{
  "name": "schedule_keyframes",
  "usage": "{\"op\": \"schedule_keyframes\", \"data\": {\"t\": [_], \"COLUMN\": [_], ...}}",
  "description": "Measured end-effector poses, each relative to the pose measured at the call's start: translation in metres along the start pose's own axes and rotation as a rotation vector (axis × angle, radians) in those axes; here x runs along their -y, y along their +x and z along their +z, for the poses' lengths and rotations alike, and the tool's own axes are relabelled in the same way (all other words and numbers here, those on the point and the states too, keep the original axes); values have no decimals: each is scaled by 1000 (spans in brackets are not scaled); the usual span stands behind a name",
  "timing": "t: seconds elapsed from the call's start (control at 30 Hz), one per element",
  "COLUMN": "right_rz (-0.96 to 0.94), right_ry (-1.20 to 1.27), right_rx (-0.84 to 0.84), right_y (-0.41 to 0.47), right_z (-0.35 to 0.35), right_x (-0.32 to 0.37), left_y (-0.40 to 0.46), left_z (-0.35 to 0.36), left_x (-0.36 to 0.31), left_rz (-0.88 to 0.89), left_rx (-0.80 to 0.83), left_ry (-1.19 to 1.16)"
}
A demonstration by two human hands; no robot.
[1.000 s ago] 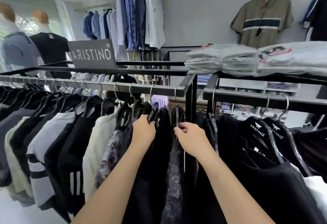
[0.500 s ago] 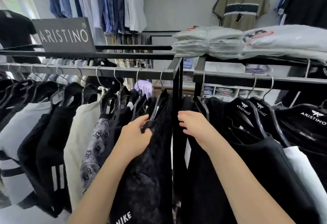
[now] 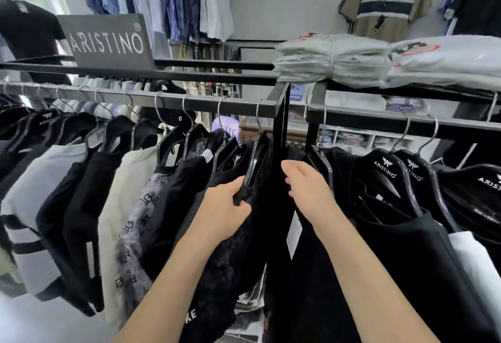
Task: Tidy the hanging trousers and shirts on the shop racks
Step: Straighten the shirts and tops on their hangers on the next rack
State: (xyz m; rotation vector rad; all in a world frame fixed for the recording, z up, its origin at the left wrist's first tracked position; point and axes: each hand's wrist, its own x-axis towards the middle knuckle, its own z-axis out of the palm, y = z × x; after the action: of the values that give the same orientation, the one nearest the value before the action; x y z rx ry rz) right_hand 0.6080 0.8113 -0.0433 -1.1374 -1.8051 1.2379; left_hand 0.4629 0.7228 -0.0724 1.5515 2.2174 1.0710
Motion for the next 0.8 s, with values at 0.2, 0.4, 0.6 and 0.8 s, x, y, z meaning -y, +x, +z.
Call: {"op": "schedule_keyframes", "data": {"t": [0.2, 0.4, 0.6, 0.8], "right_rz": [-405, -436, -377, -405], "right_ry": [-11, -278, -553, -454], "right_rx": [-41, 326, 396, 350], "right_y": [-20, -3, 8, 17], "right_z": [40, 69, 76, 82], "right_x": [41, 50, 29, 19], "left_y": [-8, -23, -35, -42], "left_z": [-11, -52, -62, -60], "left_x": [-5, 11, 38, 31], "left_rz": [38, -74, -239, -240], "left_rx": [151, 7, -276, -104], "left_ry": [-154, -607, -364, -365]}}
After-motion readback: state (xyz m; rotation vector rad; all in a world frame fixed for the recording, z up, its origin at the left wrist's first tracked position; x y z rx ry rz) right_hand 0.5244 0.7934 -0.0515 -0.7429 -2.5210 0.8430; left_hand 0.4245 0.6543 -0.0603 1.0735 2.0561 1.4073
